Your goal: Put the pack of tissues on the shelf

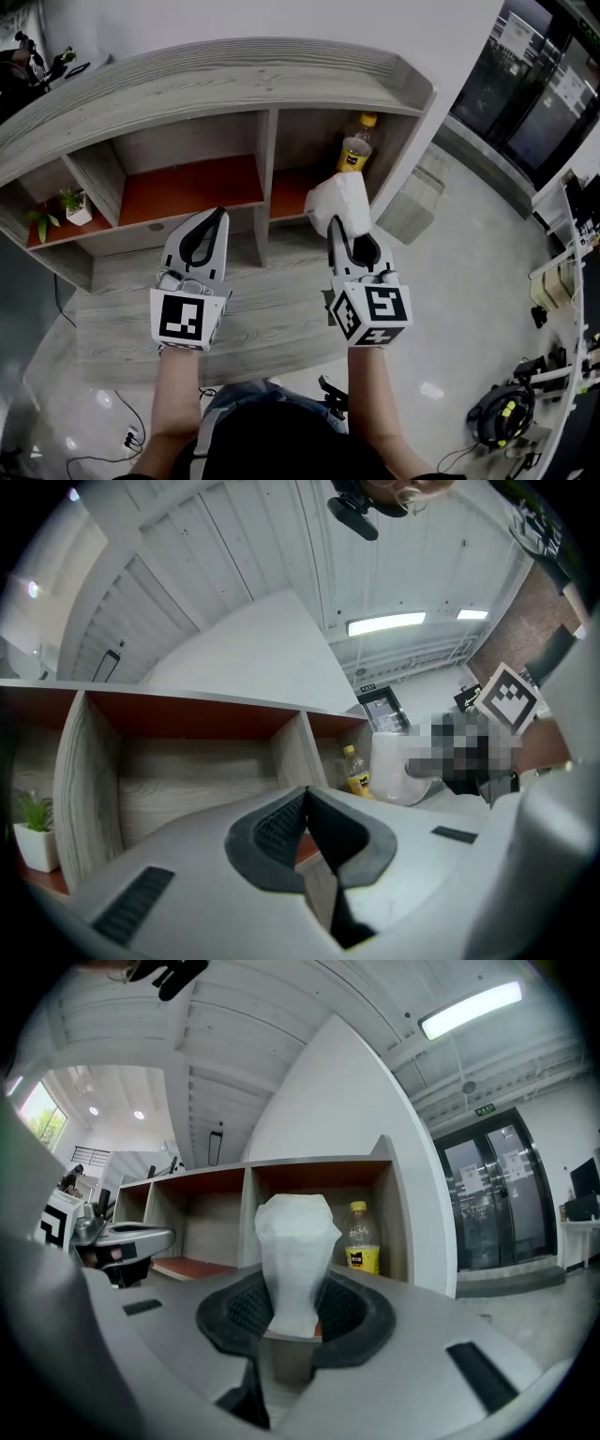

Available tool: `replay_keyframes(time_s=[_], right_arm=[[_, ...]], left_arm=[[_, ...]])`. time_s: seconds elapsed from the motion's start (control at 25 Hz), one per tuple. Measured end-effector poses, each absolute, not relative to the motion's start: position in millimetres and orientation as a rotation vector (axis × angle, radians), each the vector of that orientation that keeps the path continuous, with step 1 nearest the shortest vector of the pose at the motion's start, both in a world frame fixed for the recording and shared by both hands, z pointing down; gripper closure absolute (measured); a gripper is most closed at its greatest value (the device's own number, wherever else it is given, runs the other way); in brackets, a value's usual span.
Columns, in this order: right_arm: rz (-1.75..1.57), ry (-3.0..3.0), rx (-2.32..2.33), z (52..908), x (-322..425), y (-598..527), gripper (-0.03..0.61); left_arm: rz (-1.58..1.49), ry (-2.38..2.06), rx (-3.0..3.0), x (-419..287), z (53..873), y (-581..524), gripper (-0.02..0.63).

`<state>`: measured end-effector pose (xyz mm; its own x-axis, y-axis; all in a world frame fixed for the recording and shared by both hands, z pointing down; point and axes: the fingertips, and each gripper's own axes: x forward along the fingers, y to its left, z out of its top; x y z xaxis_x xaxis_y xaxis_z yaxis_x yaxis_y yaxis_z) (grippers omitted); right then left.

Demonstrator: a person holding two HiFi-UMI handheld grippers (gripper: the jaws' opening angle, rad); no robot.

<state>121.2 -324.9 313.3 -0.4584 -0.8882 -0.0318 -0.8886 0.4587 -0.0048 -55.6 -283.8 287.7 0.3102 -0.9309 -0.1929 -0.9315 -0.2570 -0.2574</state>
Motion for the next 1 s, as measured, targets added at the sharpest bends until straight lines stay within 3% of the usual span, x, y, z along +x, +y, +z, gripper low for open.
replay_keyframes(time_s=[0.24,1.0], right_arm=[[-0.151,2.674,-1.547,329,109,-341,0.468],[-1.222,2.224,-1.029,395,95,-389,0.468]], left_arm=[[-0.01,1.686,-2.249,-60,290,-289,0.603],[-0.068,1.665,-2.29,-53,296,-300,0.603]])
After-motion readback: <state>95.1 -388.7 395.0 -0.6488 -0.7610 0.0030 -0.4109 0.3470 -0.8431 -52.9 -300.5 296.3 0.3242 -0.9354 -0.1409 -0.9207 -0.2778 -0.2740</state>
